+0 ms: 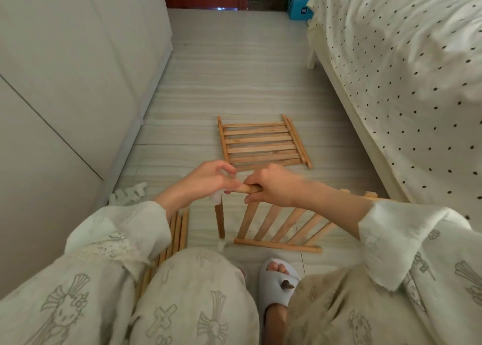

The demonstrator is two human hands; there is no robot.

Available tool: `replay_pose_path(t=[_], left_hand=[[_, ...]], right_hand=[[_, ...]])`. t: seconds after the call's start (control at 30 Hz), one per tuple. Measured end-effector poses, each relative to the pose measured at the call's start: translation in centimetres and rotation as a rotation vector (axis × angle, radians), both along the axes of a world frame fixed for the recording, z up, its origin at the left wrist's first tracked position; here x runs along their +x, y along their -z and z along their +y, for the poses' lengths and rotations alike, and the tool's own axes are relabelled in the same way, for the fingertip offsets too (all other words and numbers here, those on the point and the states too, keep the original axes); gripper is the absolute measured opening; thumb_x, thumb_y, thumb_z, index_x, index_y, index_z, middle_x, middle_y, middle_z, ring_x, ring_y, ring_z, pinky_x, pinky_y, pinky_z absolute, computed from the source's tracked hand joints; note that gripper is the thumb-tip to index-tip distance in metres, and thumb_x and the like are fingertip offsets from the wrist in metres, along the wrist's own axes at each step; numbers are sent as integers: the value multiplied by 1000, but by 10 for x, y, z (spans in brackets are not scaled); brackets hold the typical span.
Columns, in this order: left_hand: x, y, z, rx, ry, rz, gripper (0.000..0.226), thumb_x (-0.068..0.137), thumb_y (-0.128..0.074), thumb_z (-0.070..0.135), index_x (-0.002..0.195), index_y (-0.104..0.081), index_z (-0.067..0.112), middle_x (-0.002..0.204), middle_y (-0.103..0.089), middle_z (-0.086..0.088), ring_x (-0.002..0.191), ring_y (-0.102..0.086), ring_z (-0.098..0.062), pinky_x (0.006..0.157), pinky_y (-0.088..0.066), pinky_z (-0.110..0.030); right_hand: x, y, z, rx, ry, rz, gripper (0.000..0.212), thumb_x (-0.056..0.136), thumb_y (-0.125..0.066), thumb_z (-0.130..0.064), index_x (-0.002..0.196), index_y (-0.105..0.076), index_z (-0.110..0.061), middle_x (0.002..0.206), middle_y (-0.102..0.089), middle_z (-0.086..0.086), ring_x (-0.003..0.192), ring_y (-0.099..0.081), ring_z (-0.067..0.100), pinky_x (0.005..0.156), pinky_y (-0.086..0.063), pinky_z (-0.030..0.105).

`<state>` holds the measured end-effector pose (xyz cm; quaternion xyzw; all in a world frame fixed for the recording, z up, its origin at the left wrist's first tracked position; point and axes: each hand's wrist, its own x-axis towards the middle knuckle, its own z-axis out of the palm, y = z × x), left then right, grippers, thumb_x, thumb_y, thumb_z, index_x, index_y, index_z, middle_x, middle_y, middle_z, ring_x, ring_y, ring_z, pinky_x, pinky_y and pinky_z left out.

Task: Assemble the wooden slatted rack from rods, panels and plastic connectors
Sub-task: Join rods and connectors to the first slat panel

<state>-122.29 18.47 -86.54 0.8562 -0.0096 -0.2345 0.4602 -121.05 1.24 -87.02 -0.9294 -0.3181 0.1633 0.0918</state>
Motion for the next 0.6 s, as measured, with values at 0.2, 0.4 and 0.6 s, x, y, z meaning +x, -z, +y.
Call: replay_pose_path(t=[0.2,0.4,0.6], left_hand=[[11,32,-10,109,-195,-45,40,101,-34,35,94,-66,12,69,-61,2,58,-60,-15,66,-51,-29],[15,36,-2,102,-254,136,45,103,-27,32,93,-64,8,72,-55,-8,56,-53,-19,53,-42,-26],[12,44,-5,165,-336,78,35,102,-32,23,84,-60,13,83,-58,-4,66,-56,-17,49,-38,-20]], right_hand=[[5,20,8,112,-8,-45,19,89,-60,-35,81,-62,-19,67,-51,-6,70,-45,13,64,-27,24],[-1,28,16,174,-30,-42,23,88,-59,-40,90,-67,-18,73,-52,-6,75,-43,10,67,-30,26],[-3,25,22,110,-70,29,22,90,-54,-44,81,-55,-24,82,-43,-9,83,-37,8,68,-31,27]])
